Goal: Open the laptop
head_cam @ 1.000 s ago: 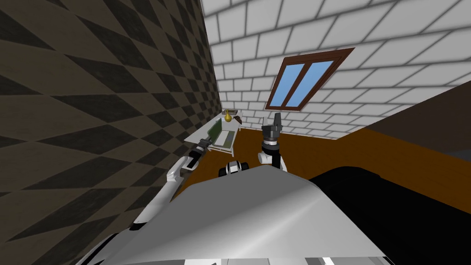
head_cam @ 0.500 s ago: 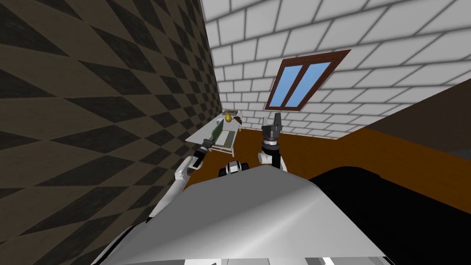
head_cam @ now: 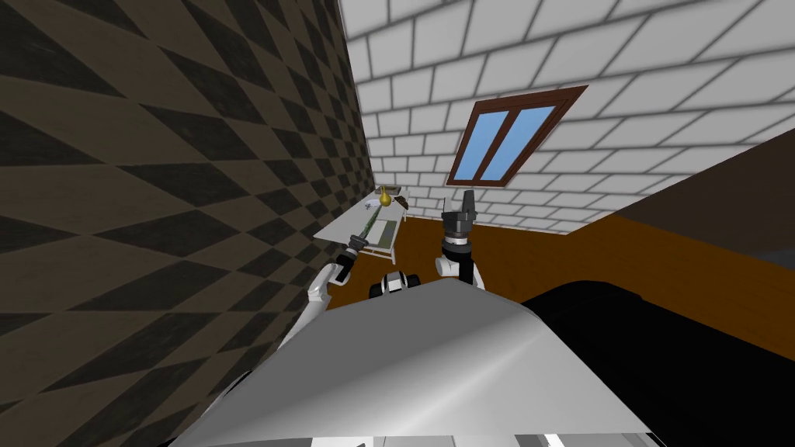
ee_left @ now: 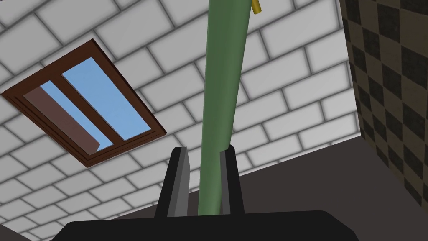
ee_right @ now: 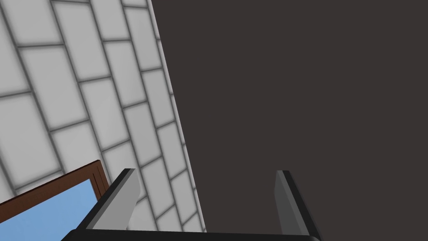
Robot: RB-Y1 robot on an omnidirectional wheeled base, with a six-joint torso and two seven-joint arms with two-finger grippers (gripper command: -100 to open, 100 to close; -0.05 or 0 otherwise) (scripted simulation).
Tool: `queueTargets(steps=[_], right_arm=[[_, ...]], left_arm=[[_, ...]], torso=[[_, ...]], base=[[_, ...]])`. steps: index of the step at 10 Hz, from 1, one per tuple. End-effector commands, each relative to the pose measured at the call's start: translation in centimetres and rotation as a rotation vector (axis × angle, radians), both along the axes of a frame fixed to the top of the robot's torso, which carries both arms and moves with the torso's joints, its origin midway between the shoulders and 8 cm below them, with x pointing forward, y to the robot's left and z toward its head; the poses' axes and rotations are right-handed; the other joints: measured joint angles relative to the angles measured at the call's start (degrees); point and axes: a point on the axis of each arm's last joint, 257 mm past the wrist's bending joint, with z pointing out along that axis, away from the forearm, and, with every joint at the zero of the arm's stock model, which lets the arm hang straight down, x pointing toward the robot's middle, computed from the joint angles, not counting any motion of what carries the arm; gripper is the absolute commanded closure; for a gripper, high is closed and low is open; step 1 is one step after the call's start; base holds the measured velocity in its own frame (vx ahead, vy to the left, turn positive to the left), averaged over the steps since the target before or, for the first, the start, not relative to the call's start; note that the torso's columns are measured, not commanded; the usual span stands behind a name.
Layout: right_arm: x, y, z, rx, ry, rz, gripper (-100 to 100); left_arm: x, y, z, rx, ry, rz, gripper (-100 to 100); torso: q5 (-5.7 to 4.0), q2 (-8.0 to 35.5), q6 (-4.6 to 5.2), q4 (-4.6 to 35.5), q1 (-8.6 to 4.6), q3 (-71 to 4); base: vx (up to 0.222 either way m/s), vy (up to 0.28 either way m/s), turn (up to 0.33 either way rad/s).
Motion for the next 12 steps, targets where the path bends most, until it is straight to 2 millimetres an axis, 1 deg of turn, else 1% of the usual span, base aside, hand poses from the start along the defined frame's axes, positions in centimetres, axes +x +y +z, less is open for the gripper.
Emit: queueTargets(steps=[1,2,3,4,5,7,8,9,10,12], right_arm=[[0.0,0.0,0.0,0.0,0.0,0.0,0],[0.0,0.0,0.0,0.0,0.0,0.0,0],[0.0,0.0,0.0,0.0,0.0,0.0,0],[0.0,0.0,0.0,0.0,0.0,0.0,0],[0.0,0.0,0.0,0.0,0.0,0.0,0],[0.0,0.0,0.0,0.0,0.0,0.0,0],[0.0,0.0,0.0,0.0,0.0,0.0,0],[0.0,0.0,0.0,0.0,0.0,0.0,0],[0.0,0.0,0.0,0.0,0.0,0.0,0],[0.0,0.0,0.0,0.0,0.0,0.0,0]], left_arm=[[-0.2,-0.4,-1.6,0.059,0.0,0.009,100],[-0.2,-0.9,-0.5,0.044,-0.014,-0.007,100],[-0.8,-2.3,-1.7,0.067,-0.018,-0.02,100],[-0.8,-2.3,-1.7,0.086,-0.028,-0.02,100],[-1.4,-3.6,-2.8,0.088,-0.022,-0.031,100],[-1.4,-3.6,-2.8,0.125,-0.041,-0.031,100],[-2.0,-4.9,-3.9,0.13,-0.038,-0.043,100],[-2.0,-4.9,-3.9,0.158,-0.052,-0.043,100],[-2.6,-6.3,-4.9,0.159,-0.049,-0.056,100],[-2.6,-6.3,-4.9,0.199,-0.07,-0.056,100]], torso=[[-0.01,0.1,-0.06,0.1,0.06,0.0],[-0.04,0.1,-0.06,0.2,0.08,0.0],[-0.09,0.2,0.01,0.3,-0.05,0.1],[-0.09,0.3,-0.01,0.3,-0.08,0.2],[-0.1,0.3,0.0,0.3,-0.07,0.2],[-0.07,0.2,-0.06,0.2,0.04,0.1],[-0.09,0.2,-0.06,0.2,-0.02,0.1],[-0.07,0.1,-0.08,0.1,-0.01,0.1],[-0.07,0.1,-0.07,0.1,0.04,0.0],[-0.07,0.0,-0.12,0.1,0.11,0.0]], base=[[-0.013,0.005,0.008],[-0.014,-0.005,-0.005],[0.011,0.015,0.082],[0.027,0.019,0.067],[0.052,0.042,0.104],[0.015,0.014,0.02],[0.028,0.019,0.106],[0.022,0.02,0.058],[0.036,0.037,0.099],[0.019,0.018,0.025]])
